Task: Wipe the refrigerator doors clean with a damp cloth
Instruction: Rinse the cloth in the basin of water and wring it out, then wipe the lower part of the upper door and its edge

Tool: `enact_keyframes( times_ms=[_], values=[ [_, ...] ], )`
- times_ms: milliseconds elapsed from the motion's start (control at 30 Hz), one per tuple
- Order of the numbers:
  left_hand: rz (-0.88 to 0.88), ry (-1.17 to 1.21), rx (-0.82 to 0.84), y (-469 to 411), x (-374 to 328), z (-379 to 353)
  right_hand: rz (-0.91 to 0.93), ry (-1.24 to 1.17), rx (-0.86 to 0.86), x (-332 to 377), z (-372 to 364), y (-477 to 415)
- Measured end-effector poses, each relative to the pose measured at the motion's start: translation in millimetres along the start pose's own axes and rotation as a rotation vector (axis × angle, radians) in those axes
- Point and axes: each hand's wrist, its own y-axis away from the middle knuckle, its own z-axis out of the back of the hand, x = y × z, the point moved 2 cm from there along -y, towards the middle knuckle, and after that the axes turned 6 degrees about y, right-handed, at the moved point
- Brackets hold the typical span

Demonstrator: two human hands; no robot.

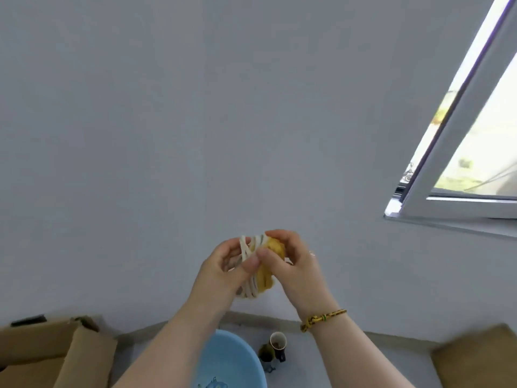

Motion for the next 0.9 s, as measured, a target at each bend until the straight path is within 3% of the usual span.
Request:
enact_keyframes(
  times_ms=[367,500,700,800,900],
  values=[
    [-0.048,0.118,0.442,81.9,-54.0,-153.1,0.093,-0.128,-0.410,66.9,157.9,142.1],
    [0.094,0.257,0.578,146.1,-55.4,-213.7,0.046,-0.246,-0.635,74.7,212.1,227.4],
    [0.424,0.452,0.739,280.0,-39.2,-299.7,-0.097,0.074,-0.777,81.4,269.5,392.2],
    [0.521,0.419,0.830,345.5,-29.8,-333.3,-0.151,0.277,-0.858,92.5,294.2,473.2],
    [0.464,0.313,0.914,392.3,-25.2,-362.0,-0.191,0.385,-0.933,108.3,314.0,538.0]
  ],
)
